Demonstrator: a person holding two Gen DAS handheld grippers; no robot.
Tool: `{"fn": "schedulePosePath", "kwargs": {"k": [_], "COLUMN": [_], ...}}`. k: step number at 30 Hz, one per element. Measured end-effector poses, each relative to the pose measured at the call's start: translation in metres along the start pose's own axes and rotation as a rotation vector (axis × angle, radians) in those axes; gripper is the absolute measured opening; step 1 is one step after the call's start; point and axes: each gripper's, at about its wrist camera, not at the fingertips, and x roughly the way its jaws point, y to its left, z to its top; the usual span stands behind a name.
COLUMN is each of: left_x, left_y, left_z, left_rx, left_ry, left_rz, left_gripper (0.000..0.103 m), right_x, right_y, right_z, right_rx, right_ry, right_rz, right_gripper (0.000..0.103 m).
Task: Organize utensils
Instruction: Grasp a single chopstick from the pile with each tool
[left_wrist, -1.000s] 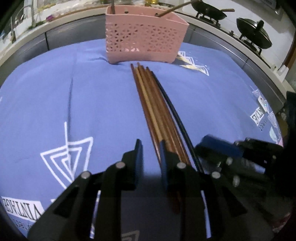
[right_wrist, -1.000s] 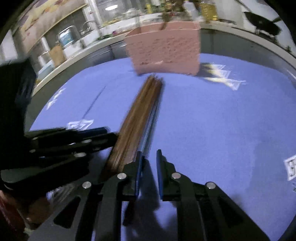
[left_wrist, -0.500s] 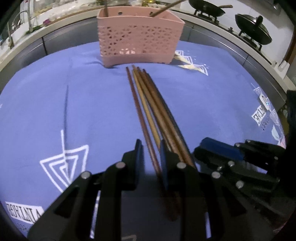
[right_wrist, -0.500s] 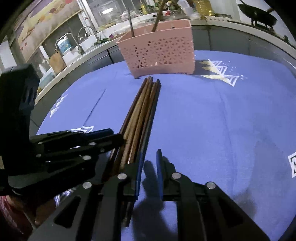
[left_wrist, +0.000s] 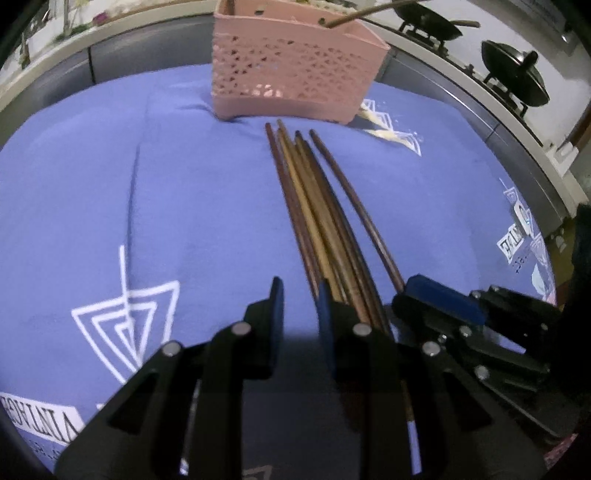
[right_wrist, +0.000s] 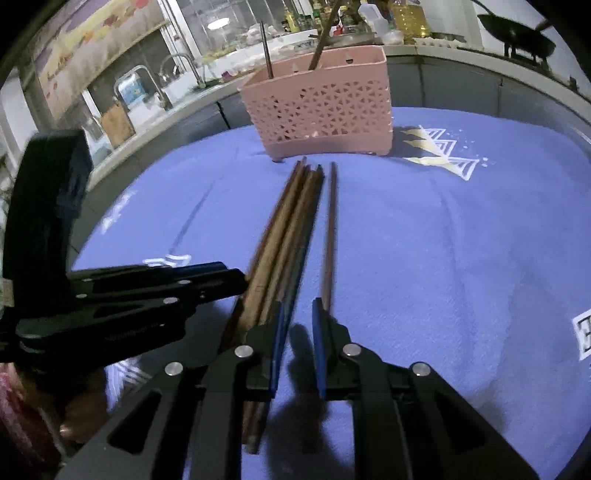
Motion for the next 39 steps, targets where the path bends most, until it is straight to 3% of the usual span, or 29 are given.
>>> {"fn": "schedulePosePath", "kwargs": {"k": [9,13,15,24,30,39], "left_x": [0.008,0.012,0.010,-0.019,-0.007,0.035], "left_y": [-0.007,-0.011,-0.006,0.027,0.023,0.014], "left_z": [0.007,0.012,0.012,-0.023,-0.001,0.073], "left_rx": [0.038,0.063,0.063,0.083,0.138,0.175], "left_ry": [0.000,-0.009,-0.004,0.028,0.050,0.064], "left_rz": [0.052,0.103,0.085,0.086,0.119,0.132], "left_gripper": [0.019,0.009,0.007,0.006,0.010,0.011], "right_x": [0.004,0.004,0.002,-0.015,0.012,0.076], "right_y": [-0.011,-0.013,-0.020,-0.038,-0.033,-0.030], "right_z": [-0.002,-0.003,-0.003,-0.014,0.026,0.108], "right_rx": [0.018,-0.002,0.023,-0.011,-0.044,-0.068], "right_ry": [0.007,-0.012,-0.020,0.058,0.114,0.170], "right_rz": [-0.032,-0.068,-0.081,-0.096,-0.078,-0.027], "right_gripper": [0.016,0.016,0.015,0.014,0.016,0.014]}}
